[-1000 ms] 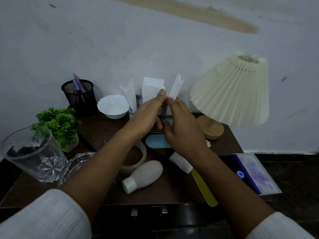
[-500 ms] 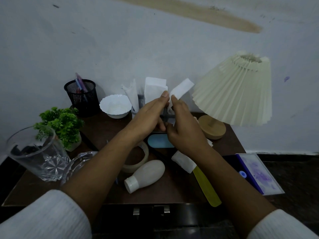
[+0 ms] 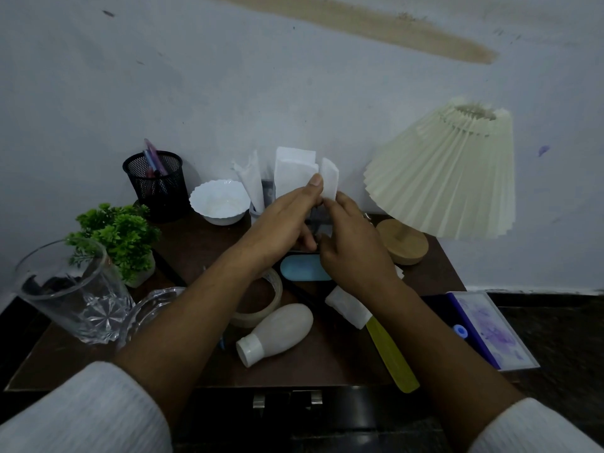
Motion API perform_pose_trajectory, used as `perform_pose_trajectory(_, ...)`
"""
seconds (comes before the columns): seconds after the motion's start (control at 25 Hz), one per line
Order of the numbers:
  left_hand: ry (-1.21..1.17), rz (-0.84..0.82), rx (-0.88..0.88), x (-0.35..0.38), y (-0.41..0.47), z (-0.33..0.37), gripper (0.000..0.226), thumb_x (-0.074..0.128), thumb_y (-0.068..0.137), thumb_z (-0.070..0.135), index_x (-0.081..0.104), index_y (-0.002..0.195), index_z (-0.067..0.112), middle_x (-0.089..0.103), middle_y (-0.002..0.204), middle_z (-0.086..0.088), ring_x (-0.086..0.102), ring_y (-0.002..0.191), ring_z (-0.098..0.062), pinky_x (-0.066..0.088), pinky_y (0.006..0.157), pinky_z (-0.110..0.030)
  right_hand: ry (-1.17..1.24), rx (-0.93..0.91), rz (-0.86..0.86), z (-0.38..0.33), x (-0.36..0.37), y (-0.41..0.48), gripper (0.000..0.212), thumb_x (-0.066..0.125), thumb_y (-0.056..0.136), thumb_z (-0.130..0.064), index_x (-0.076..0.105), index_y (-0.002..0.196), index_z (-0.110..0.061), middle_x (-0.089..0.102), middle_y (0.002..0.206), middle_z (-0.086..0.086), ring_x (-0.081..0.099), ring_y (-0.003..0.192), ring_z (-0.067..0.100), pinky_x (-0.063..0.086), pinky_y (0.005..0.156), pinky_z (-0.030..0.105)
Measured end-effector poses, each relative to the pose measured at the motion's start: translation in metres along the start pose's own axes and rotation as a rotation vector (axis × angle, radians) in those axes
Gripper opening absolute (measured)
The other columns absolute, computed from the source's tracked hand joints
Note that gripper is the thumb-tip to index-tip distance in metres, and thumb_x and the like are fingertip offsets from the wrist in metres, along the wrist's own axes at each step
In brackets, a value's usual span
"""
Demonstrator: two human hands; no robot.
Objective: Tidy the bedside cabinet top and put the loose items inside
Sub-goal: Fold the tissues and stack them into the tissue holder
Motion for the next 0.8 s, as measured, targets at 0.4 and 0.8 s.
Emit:
perform_pose_trajectory(0.4,-0.015,0.029,0.003,-0.003,-0.004,0.003,0.035,0.034,0.093,0.075,0.058,0.104,0.053,0.07,0.125,-0.007,0.069,0.071,-0.018,0.058,0.087,-0.042,0.057,0.048,-0.014,0.004,-0.003,-0.004,0.056,0.059,0.092,-0.015,0.045,0.146,-0.018,0.053,0.134,0.002,0.055,0.114,0.017,0.044,0.085,0.024)
perform_pose_trajectory(0.8,0.094,0.068,0.117,0.007,-0.039,0.02,0.03,0.049,0.103,0.042,0.069,0.113,0.022,0.073,0.109,0.006,0.065,0.065,-0.01,0.058,0.076,-0.034,0.043,0.093,-0.06,0.011,-0.041,-0.037,0.032,0.057,0.094,-0.009,0.062,0.125,-0.012,0.066,0.118,0.007,0.061,0.105,0.02,0.048,0.085,0.029)
Point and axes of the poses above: each hand's wrist, its own y-axis towards the middle knuckle, its own x-axis out of the palm, z = x × y, the point moved 9 cm from there along y, towards the middle knuckle
